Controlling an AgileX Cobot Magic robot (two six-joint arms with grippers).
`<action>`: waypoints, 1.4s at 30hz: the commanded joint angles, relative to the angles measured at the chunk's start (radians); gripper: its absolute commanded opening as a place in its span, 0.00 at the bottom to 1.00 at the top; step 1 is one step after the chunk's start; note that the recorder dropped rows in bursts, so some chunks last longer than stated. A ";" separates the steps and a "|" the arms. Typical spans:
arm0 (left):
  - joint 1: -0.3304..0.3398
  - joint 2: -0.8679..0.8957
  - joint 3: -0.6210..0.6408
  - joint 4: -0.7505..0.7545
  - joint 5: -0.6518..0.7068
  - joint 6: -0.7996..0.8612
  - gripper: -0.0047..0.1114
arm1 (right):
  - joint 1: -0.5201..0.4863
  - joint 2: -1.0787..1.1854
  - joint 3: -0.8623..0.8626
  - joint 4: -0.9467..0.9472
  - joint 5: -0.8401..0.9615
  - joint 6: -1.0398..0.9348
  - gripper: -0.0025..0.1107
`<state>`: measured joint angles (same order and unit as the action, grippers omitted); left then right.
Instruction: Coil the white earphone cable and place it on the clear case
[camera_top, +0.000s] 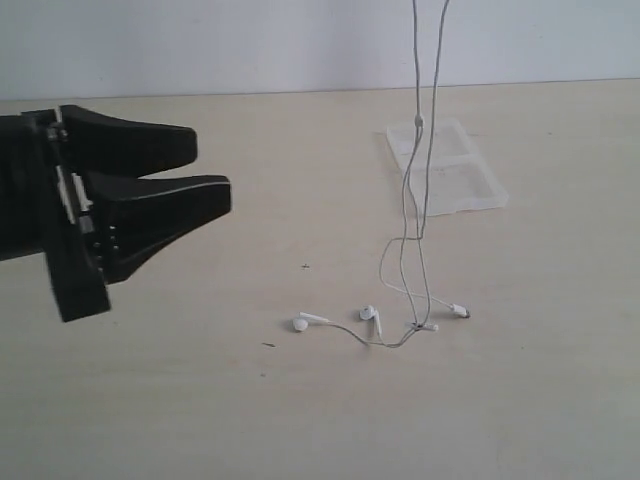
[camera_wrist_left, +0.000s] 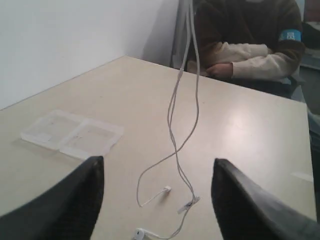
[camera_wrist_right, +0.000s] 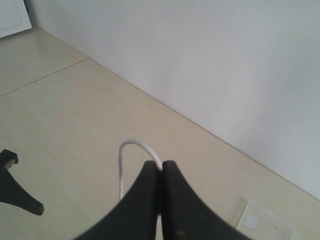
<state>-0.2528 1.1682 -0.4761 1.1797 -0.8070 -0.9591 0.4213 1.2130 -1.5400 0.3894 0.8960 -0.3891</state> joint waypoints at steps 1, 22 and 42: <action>-0.093 0.100 -0.051 -0.139 0.053 0.089 0.57 | -0.003 0.020 -0.002 -0.005 -0.013 -0.009 0.02; -0.185 0.549 -0.199 -0.448 -0.329 0.410 0.57 | -0.003 0.043 -0.002 -0.007 -0.040 0.086 0.02; -0.331 0.554 -0.238 -0.625 -0.276 0.455 0.78 | -0.003 0.043 -0.002 -0.067 -0.060 0.239 0.02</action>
<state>-0.5525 1.7224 -0.6902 0.5683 -1.1068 -0.5063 0.4213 1.2535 -1.5400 0.3269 0.8483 -0.1642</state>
